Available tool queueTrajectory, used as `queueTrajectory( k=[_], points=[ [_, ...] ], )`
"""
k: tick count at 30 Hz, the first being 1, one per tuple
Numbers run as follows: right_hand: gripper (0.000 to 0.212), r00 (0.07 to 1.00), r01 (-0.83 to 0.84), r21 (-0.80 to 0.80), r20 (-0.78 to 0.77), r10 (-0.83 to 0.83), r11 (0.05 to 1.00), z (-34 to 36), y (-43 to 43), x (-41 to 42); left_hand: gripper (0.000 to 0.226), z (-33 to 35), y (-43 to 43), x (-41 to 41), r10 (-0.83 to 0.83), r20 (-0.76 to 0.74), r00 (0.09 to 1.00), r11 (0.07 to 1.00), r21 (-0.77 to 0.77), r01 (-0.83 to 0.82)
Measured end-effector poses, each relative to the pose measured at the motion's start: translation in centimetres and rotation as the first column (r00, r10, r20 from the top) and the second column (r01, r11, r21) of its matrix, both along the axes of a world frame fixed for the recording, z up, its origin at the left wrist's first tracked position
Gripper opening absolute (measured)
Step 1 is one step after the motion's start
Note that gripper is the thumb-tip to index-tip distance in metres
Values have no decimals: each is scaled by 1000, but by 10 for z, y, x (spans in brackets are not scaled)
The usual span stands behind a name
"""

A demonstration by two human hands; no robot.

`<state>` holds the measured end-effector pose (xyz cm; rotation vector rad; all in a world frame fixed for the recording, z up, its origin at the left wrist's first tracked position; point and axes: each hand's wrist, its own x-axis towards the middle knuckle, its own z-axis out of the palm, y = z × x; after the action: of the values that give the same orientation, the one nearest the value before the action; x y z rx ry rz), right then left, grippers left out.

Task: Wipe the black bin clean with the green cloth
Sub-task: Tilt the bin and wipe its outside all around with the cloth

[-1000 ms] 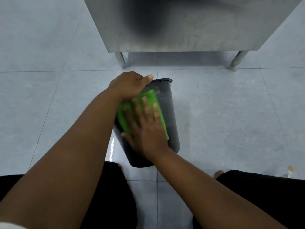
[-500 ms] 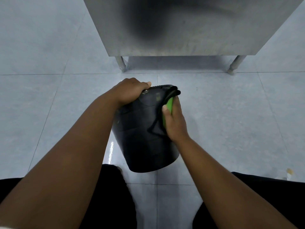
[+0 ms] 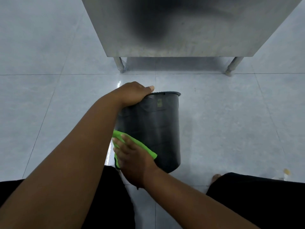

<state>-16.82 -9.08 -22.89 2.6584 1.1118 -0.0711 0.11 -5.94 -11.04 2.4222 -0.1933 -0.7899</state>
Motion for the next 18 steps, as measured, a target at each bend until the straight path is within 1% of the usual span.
queueTrajectory(
  k=[1, 2, 3, 5, 6, 8, 10, 12, 13, 14, 16, 17, 18],
  points=[
    [52, 1000, -11, -24, -20, 11, 1000, 0, -3, -5, 65, -3, -1, -1, -15, 27, 1000, 999, 44, 14],
    [52, 1000, -13, 4, -15, 13, 1000, 0, -10, -7, 65, -7, 0, 0, -1, 55, 998, 999, 52, -2],
    [51, 1000, -11, 90, 11, 10, 996, -3, -19, -7, 65, -11, 3, 0, 28, 93, 995, 999, 44, -32],
    [46, 998, 22, 362, 39, -39, 932, -10, -42, -7, 62, -17, 9, 2, 91, 171, 981, 995, 23, -97],
    [48, 993, 80, 450, 41, -110, 889, -11, -54, -8, 61, -20, 11, 4, 126, 193, 973, 992, 5, -129],
    [62, 949, 239, 556, 38, -312, 796, -9, -71, -8, 58, -22, 14, 7, 181, 204, 962, 983, -36, -177],
    [73, 863, 403, 634, -22, -505, 660, -4, -81, -2, 57, -22, 19, 8, 231, 160, 960, 971, -100, -217],
    [81, 776, 542, 666, -162, -610, 513, -6, -98, 8, 52, -24, 28, 8, 295, 92, 951, 943, -186, -275],
    [84, 742, 592, 685, -258, -618, 425, -8, -110, 14, 48, -24, 32, 6, 325, 49, 944, 923, -234, -306],
    [85, 706, 639, 701, -371, -603, 318, -11, -123, 20, 44, -27, 36, 6, 342, 12, 940, 905, -275, -326],
    [84, 603, 743, 663, -603, -522, 92, -14, -145, 31, 41, -31, 41, 4, 354, -39, 934, 886, -305, -348],
    [84, 562, 774, 632, -669, -487, 24, -15, -151, 35, 40, -32, 42, 4, 358, -59, 932, 880, -311, -358],
    [84, 543, 788, 616, -690, -479, 4, -14, -153, 39, 41, -36, 45, 5, 348, -83, 934, 883, -305, -357]
  ],
)
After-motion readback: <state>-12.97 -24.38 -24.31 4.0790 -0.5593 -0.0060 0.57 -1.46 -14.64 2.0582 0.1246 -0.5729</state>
